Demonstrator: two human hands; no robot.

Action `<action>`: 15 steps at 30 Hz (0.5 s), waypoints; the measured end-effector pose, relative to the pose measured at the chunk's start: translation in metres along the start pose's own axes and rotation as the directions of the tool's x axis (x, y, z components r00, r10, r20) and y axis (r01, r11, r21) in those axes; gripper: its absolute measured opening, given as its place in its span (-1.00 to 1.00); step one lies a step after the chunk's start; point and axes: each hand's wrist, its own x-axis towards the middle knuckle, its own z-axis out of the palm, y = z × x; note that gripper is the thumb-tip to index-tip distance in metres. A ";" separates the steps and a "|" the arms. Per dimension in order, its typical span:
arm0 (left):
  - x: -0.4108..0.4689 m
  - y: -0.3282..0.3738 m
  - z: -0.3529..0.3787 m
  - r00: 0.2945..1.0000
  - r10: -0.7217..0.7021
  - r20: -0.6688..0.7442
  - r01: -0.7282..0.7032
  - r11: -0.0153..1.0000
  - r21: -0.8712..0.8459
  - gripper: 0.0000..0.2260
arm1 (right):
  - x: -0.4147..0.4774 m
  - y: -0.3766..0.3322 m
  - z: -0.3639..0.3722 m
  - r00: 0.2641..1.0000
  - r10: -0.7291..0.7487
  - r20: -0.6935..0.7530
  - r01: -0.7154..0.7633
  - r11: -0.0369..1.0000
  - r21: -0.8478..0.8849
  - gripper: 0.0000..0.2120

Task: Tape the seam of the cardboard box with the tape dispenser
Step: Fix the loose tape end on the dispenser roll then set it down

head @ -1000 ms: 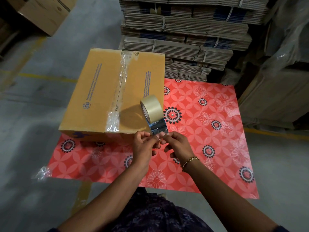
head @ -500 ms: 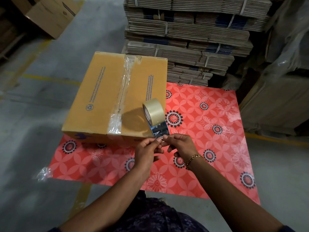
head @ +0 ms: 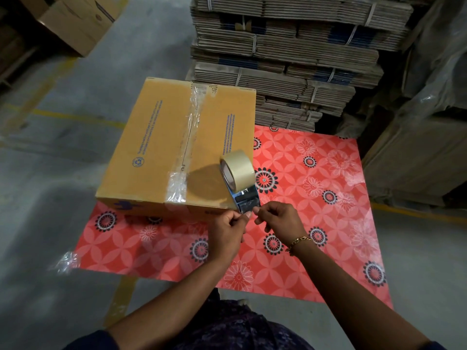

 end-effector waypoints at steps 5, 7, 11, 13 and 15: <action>0.001 -0.007 -0.007 1.000 0.012 0.001 -0.012 0.998 0.059 -0.49 | -0.002 0.008 -0.003 0.997 0.029 -0.072 -0.033 0.997 -0.063 -0.72; 0.002 -0.006 -0.011 0.999 0.027 0.034 -0.031 0.994 0.109 -0.51 | -0.002 0.011 -0.003 0.995 0.006 -0.095 -0.018 0.993 -0.121 -0.77; 0.014 -0.009 -0.028 0.985 0.133 0.111 -0.156 0.960 0.233 -0.50 | -0.002 -0.002 0.000 0.963 -0.181 -0.198 0.124 0.955 -0.270 -0.80; 0.019 -0.007 -0.040 0.964 0.210 0.163 -0.256 0.899 0.354 -0.58 | 0.001 -0.016 0.006 0.952 -0.243 -0.186 0.189 0.945 -0.269 -0.59; 0.022 0.000 -0.050 0.940 0.268 0.213 -0.337 0.839 0.428 -0.60 | 0.008 -0.028 0.016 0.949 -0.277 -0.152 0.217 0.921 -0.323 -0.38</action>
